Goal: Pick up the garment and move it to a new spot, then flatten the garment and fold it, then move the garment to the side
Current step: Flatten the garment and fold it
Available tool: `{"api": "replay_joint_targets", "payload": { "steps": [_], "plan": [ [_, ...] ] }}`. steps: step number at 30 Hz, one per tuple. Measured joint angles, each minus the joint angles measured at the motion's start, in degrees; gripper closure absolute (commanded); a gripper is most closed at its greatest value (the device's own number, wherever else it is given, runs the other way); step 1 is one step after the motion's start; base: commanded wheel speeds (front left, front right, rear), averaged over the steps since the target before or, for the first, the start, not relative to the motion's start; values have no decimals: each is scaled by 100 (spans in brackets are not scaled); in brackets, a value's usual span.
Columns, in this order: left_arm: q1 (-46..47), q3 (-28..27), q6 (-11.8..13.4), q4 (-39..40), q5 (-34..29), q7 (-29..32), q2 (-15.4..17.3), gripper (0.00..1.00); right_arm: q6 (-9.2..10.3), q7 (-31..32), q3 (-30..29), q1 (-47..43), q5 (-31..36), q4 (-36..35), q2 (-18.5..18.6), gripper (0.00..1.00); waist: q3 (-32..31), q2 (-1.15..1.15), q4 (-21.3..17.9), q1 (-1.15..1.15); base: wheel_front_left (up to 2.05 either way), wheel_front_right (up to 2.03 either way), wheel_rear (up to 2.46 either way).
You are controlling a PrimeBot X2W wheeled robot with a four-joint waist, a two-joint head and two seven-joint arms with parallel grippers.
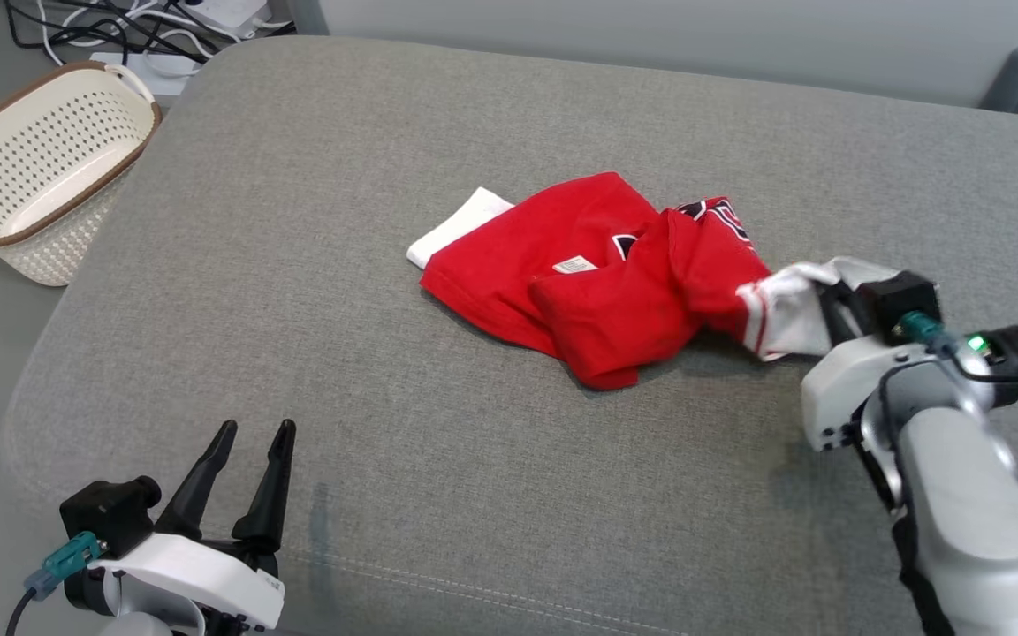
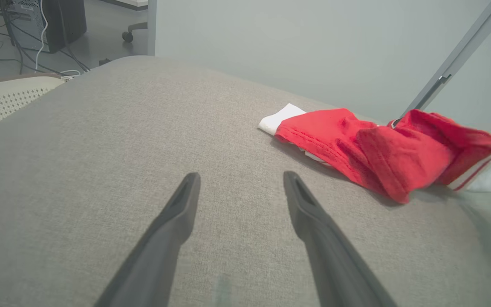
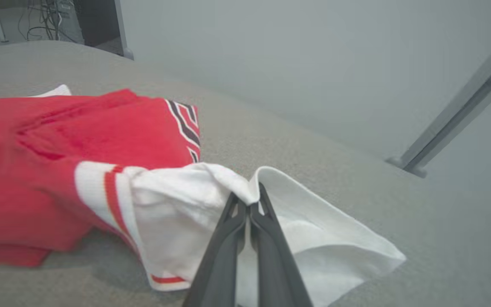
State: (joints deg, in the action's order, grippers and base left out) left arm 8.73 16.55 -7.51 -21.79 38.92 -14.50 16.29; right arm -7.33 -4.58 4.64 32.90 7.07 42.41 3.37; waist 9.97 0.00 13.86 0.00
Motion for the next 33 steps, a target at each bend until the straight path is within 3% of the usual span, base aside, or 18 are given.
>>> {"api": "replay_joint_targets", "payload": {
  "steps": [9,13,17,18,19,20,26,33],
  "plan": [
    [1,354,0,146,1,0,5,0,-9,386,-1817,85,1532,-1548,-10,100,15,0,-263,0,0,0,0],
    [1,471,0,175,2,0,66,0,-10,579,-2205,21,1696,-2111,-20,100,13,0,-344,0,0,0,0],
    [1,569,0,188,5,0,100,0,-9,883,-2204,-170,1673,-2168,-18,100,25,0,-411,0,0,0,0],
    [1,591,0,191,16,0,101,0,-10,979,-2204,-247,1577,-2111,-29,84,24,0,-422,0,0,0,0],
    [1,609,0,192,33,0,103,0,-10,1050,-2209,-333,1454,-2051,-45,48,23,0,-433,0,0,0,0],
    [3,641,0,196,46,0,115,0,-10,1104,-2212,-421,1368,-1994,-52,0,20,0,-447,0,0,0,0],
    [38,702,0,263,46,0,151,0,-10,802,-2001,-852,876,-2013,-62,0,-34,0,-618,0,0,0,0],
    [391,1043,0,359,76,0,243,0,-9,259,-887,-1562,102,-2268,-73,0,-67,0,-1073,0,0,0,0]
  ]
}}
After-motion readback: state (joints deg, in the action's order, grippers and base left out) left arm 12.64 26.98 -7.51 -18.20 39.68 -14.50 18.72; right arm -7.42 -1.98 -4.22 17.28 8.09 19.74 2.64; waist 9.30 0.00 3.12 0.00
